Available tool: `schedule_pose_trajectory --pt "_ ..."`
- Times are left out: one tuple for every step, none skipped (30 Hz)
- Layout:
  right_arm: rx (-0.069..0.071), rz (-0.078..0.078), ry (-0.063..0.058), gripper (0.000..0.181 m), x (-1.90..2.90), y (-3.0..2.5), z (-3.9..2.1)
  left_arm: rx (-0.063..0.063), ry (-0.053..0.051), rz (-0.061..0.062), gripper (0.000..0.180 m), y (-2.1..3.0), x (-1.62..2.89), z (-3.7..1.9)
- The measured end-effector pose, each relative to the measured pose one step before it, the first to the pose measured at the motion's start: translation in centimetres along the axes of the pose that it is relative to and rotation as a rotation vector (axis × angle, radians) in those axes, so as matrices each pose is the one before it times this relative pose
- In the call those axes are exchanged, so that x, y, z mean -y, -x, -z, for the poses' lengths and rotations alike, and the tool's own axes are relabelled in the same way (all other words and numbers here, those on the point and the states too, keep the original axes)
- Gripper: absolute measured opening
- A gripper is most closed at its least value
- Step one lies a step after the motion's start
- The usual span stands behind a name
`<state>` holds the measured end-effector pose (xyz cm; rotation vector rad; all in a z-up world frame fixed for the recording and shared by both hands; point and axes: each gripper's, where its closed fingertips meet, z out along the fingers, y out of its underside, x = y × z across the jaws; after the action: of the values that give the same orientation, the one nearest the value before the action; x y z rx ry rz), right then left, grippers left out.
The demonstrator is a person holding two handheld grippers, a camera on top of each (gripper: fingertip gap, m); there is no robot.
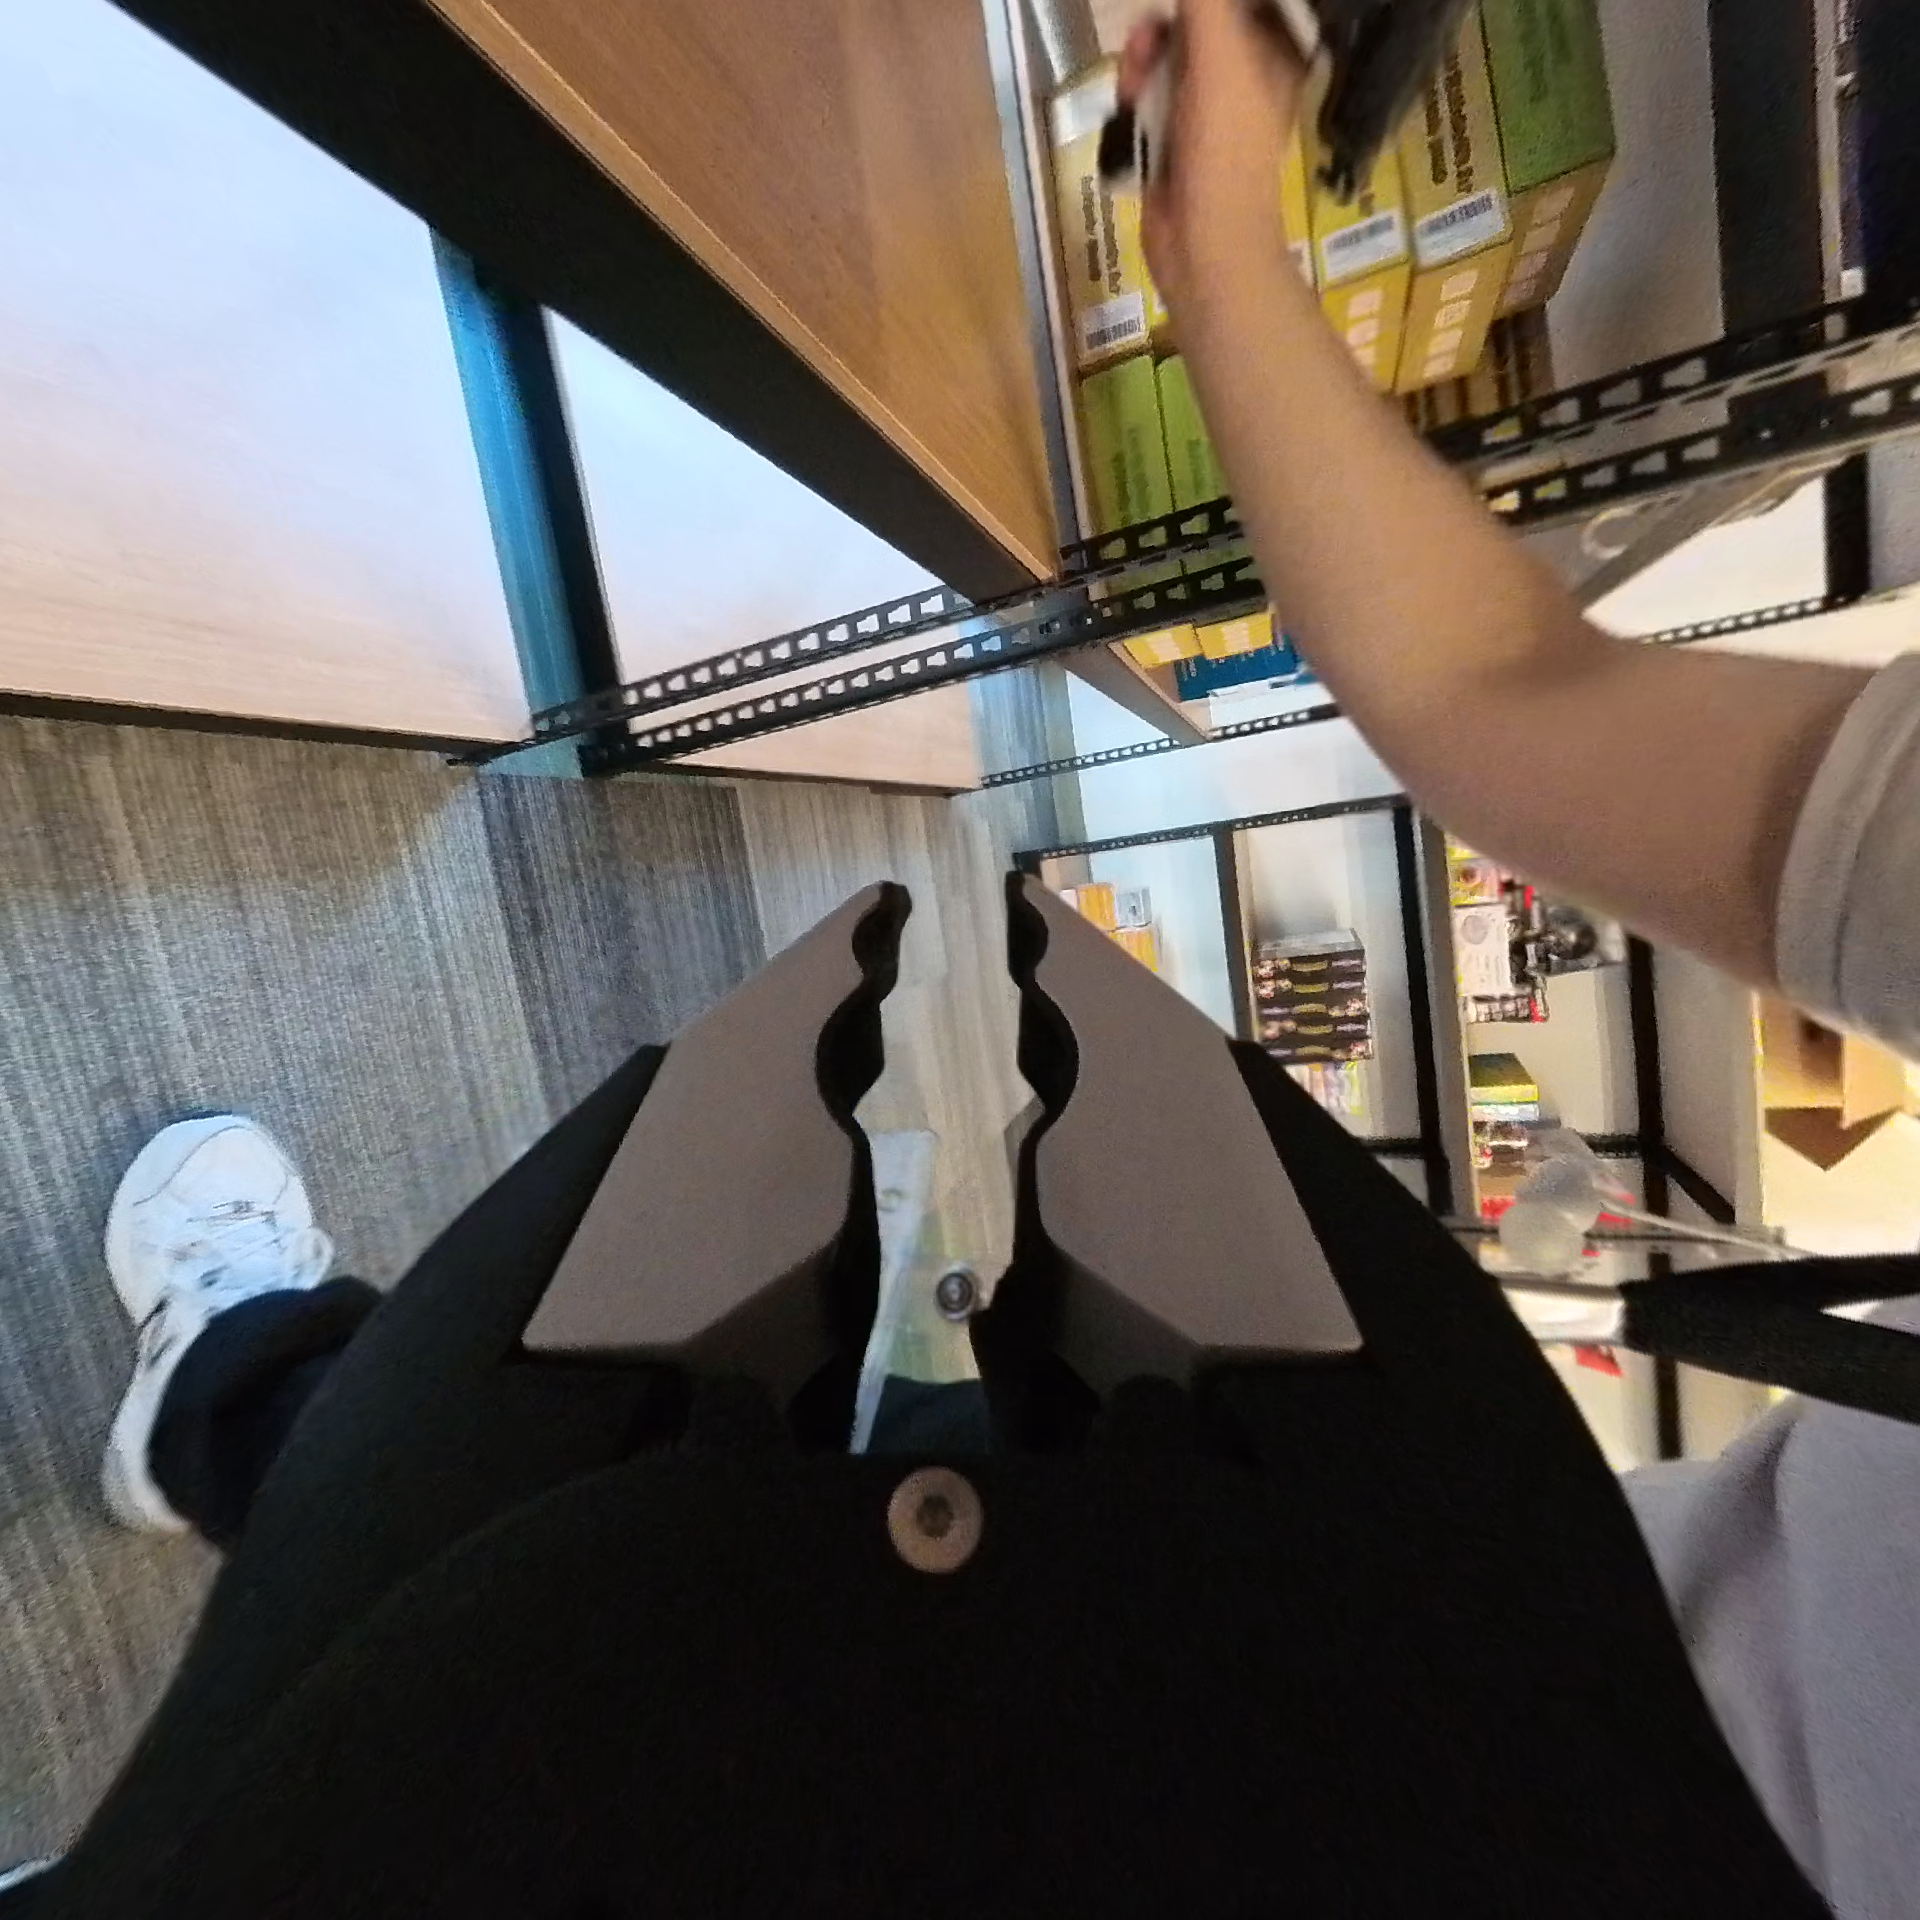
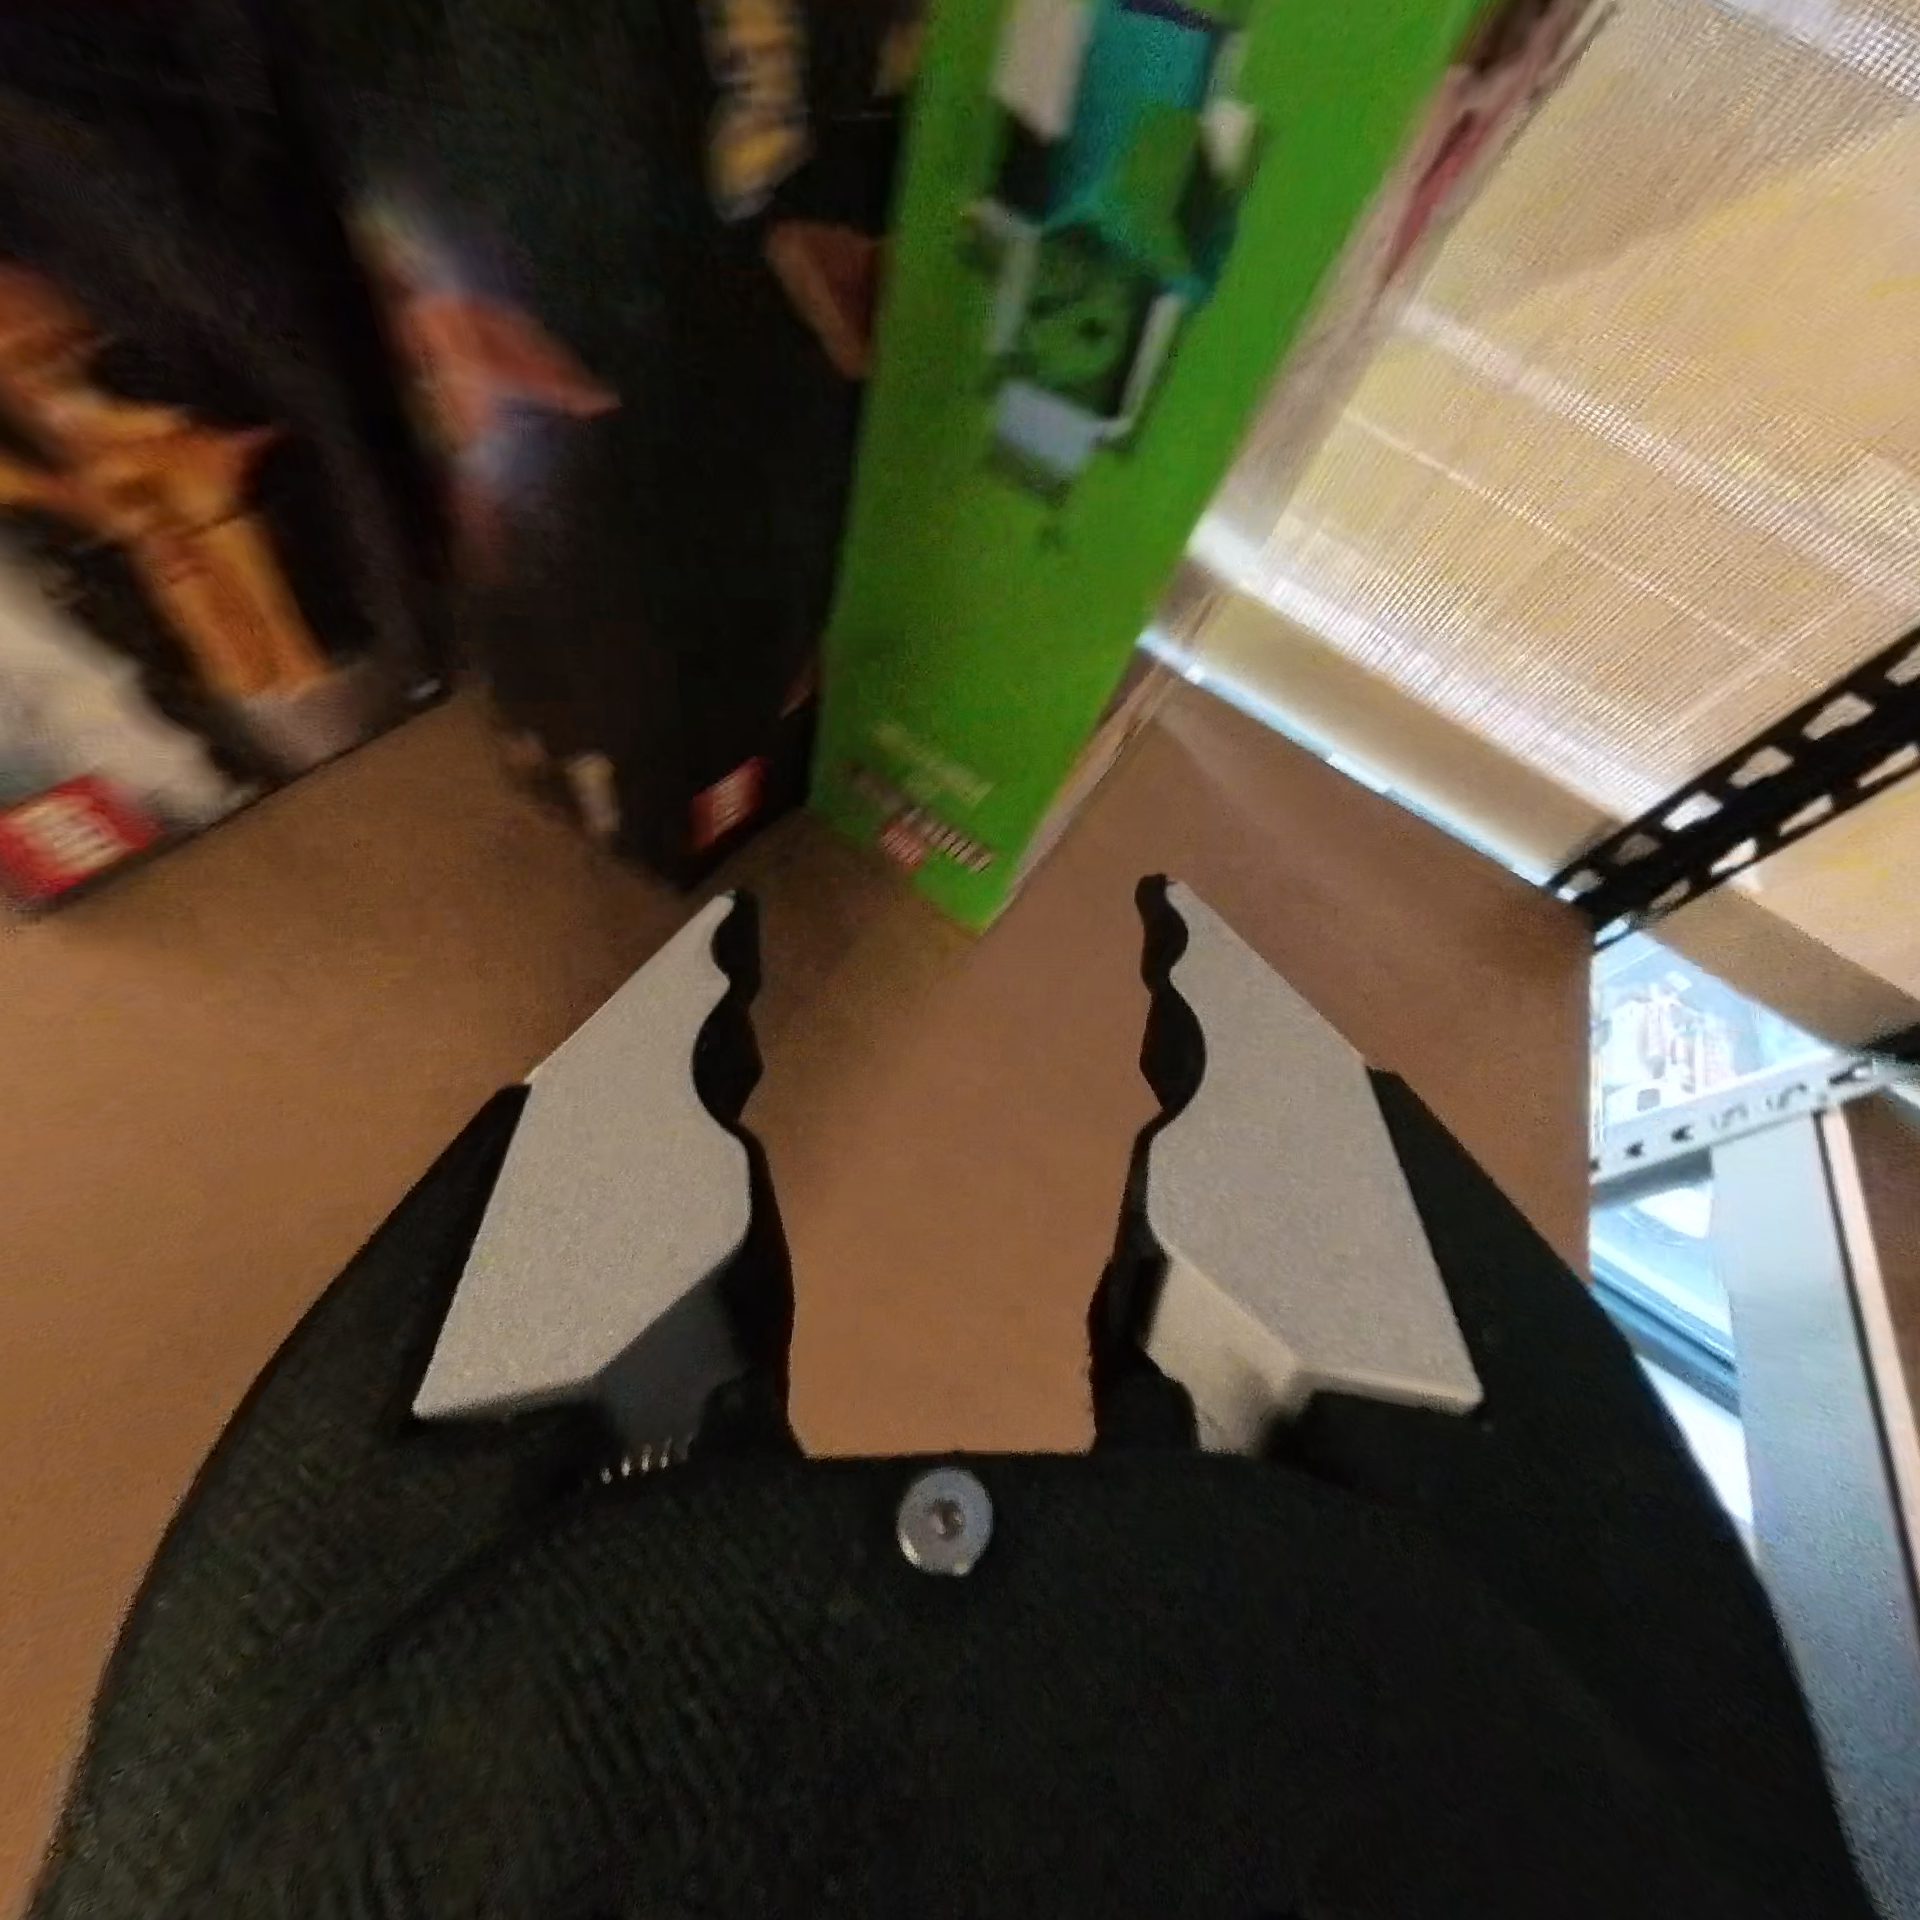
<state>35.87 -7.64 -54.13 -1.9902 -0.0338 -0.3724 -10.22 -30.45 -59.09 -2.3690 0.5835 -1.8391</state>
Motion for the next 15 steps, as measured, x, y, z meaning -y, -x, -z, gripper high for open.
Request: schedule_pose_trajectory --pt "0.0112 0.0047 0.0035 0.073 -0.701 2.137 2.425 0.0101 -0.0023 -0.0114 0.019 0.187 -0.159 1.578" --pt "0.0163 -0.0119 0.0030 0.073 -0.689 2.451 2.436 0.0127 -0.0017 -0.0104 0.019 0.164 -0.182 1.783" --pt "0.0301 -0.0177 0.0158 0.073 -0.886 2.816 2.413 0.0150 -0.0078 -0.0107 0.019 0.131 -0.151 1.981" --pt "0.0287 -0.0198 0.0224 0.073 -1.062 2.937 2.294 0.0191 -0.0147 -0.0120 0.018 0.169 -0.076 2.144" --pt "0.0204 -0.0180 0.0298 0.073 -1.294 2.918 2.153 0.0207 -0.0169 -0.0129 0.017 0.240 -0.056 2.230" --pt "0.0193 -0.0188 0.0452 0.073 -1.598 2.879 2.051 0.0207 -0.0139 -0.0110 0.017 0.273 -0.087 2.229" --pt "0.0155 -0.0387 0.0474 0.073 -1.752 2.803 1.990 0.0225 -0.0103 -0.0094 0.016 0.305 -0.156 2.215" --pt "0.0224 -0.0498 0.0392 0.073 -1.806 2.789 1.962 0.0220 -0.0079 -0.0113 0.015 0.227 -0.199 2.184" --pt "0.0162 -0.0422 0.0370 0.070 -1.954 2.597 1.913 0.0192 -0.0088 -0.0125 0.013 0.084 -0.199 2.155" --pt "-0.0021 -0.0341 0.0306 0.066 -2.069 2.199 1.801 0.0160 -0.0132 -0.0148 0.011 -0.062 -0.170 2.144" --pt "-0.0120 -0.0322 0.0253 0.063 -2.099 1.906 1.714 0.0156 -0.0173 -0.0178 0.009 -0.100 -0.155 2.088" --pt "-0.0153 -0.0327 0.0226 0.058 -2.104 1.662 1.571 0.0194 -0.0194 -0.0179 0.007 0.009 -0.166 2.017" --pt "-0.0204 -0.0288 0.0195 0.053 -2.069 1.424 1.337 0.0208 -0.0197 -0.0154 0.006 0.173 -0.196 1.877" --pt "-0.0153 -0.0100 0.0202 0.048 -1.968 1.339 1.083 0.0175 -0.0193 -0.0101 0.004 0.283 -0.234 1.714" --pt "-0.0164 -0.0038 0.0224 0.041 -1.828 1.245 0.750 0.0101 -0.0194 -0.0041 0.003 0.342 -0.212 1.530"
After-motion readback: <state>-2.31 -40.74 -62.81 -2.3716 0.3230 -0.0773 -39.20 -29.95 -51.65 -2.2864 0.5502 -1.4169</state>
